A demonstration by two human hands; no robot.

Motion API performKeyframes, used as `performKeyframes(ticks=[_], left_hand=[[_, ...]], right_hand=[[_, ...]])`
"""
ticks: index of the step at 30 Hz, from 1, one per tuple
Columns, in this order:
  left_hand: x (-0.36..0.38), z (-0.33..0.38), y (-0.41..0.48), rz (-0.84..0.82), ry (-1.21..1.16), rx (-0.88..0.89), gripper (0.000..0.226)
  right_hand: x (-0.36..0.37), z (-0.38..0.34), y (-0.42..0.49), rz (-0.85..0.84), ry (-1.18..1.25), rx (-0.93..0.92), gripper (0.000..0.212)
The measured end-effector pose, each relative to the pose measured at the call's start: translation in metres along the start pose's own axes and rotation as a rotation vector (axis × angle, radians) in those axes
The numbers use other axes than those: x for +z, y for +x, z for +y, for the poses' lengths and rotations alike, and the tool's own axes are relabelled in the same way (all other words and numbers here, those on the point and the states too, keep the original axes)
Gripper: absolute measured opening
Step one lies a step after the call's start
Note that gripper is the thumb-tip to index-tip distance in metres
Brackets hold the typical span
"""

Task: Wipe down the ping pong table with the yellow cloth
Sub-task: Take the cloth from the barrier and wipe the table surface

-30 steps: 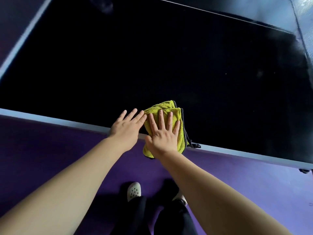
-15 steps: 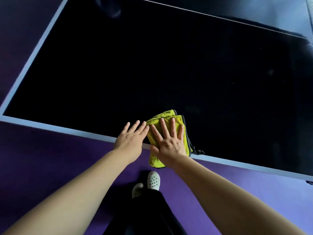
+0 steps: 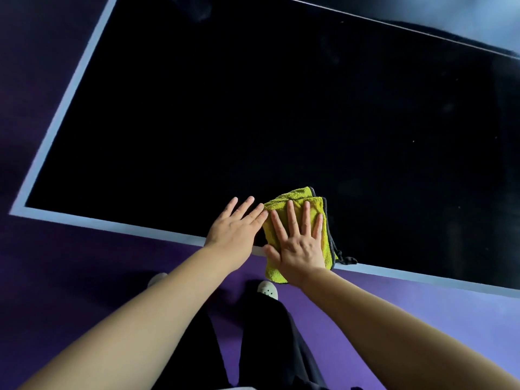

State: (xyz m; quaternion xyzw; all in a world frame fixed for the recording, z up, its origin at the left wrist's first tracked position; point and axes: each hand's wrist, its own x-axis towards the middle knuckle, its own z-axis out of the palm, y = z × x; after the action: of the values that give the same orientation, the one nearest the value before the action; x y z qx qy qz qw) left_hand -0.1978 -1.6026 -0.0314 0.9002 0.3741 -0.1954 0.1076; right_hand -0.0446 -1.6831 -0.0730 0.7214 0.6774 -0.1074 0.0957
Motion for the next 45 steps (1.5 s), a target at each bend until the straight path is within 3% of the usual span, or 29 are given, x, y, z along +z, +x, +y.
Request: performKeyframes(ticks=[10, 17, 22, 33, 40, 45], left_hand=[[0.014, -0.164, -0.040, 0.046, 0.063, 0.097, 0.061], [0.035, -0.289, -0.091, 0.044, 0.023, 0.001, 0.060], [0.041, -0.346, -0.117, -0.005, -0.002, -0.097, 0.064], [0.025, -0.333, -0.091, -0.095, -0.092, -0.127, 0.070], [-0.012, -0.283, -0.039, -0.095, -0.058, -0.112, 0.067], [-0.032, -0.228, 0.017, -0.074, -0.053, -0.044, 0.065]], right_hand=[[-0.018, -0.179, 0.058, -0.099, 0.075, 0.221, 0.078], [-0.033, -0.308, 0.108, -0.137, 0.078, 0.152, 0.077], [-0.043, -0.361, 0.140, -0.142, 0.104, 0.027, 0.072], [-0.043, -0.316, 0.156, -0.051, 0.096, -0.127, 0.067], [-0.048, -0.242, 0.165, -0.017, 0.123, -0.111, 0.068], [-0.047, -0.171, 0.160, 0.025, 0.151, 0.007, 0.067]])
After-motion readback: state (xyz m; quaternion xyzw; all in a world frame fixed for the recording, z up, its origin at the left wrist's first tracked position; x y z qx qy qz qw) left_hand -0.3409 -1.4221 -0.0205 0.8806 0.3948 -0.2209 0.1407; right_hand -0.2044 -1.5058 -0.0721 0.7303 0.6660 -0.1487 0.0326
